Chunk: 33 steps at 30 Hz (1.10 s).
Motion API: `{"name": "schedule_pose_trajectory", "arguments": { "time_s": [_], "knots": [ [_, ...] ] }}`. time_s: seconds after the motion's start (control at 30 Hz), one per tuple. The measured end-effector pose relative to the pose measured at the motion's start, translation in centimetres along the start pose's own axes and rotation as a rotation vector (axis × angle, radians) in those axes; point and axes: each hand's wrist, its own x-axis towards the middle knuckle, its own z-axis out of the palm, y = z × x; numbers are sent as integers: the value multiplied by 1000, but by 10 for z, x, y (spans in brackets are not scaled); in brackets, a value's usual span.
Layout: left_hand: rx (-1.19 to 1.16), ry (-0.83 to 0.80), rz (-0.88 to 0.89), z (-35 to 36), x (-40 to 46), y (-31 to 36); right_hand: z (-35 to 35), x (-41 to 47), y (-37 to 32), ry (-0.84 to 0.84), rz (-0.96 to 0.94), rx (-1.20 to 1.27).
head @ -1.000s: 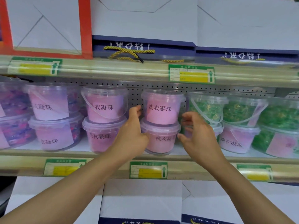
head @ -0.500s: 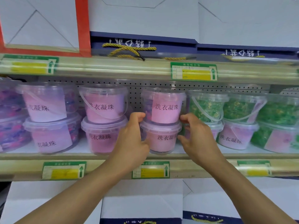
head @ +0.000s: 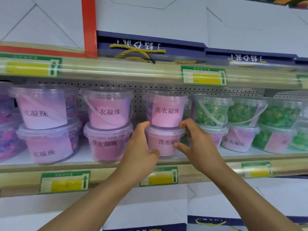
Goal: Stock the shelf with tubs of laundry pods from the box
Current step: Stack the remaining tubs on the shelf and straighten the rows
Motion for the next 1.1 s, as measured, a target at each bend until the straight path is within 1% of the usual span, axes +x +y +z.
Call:
{"name": "schedule_pose_trajectory", "arguments": {
  "time_s": [0.1,0.23,0.33,0.47,0.57,0.8,0.97,1.03,1.1],
  "knots": [
    [-27,-14,-3,-1,-1,-1,1,-1,-5,-32,95,60],
    [-14,-19,-4,-3,2,0,-5,6,-13,-23,155,203],
    [-1,-14,15,-6,2,2,-12,7,-17,-24,164,249],
    [21,10,94,-10,-2,9,-26,1,-22,26,151,282],
    [21,-9,125,-9,-7,11,-35,-10,-22,45,186,310],
    [-25,-28,157,2,-9,10,-43,-32,-20,68,220,282],
    [-70,-92,148,-5,-3,12,-54,-45,-26,99,220,197],
    [-29,-89,125,-10,4,13,-58,-52,-28,104,228,197],
    [107,-77,105,-14,15,16,-64,-58,-30,115,252,206]
  ]
}}
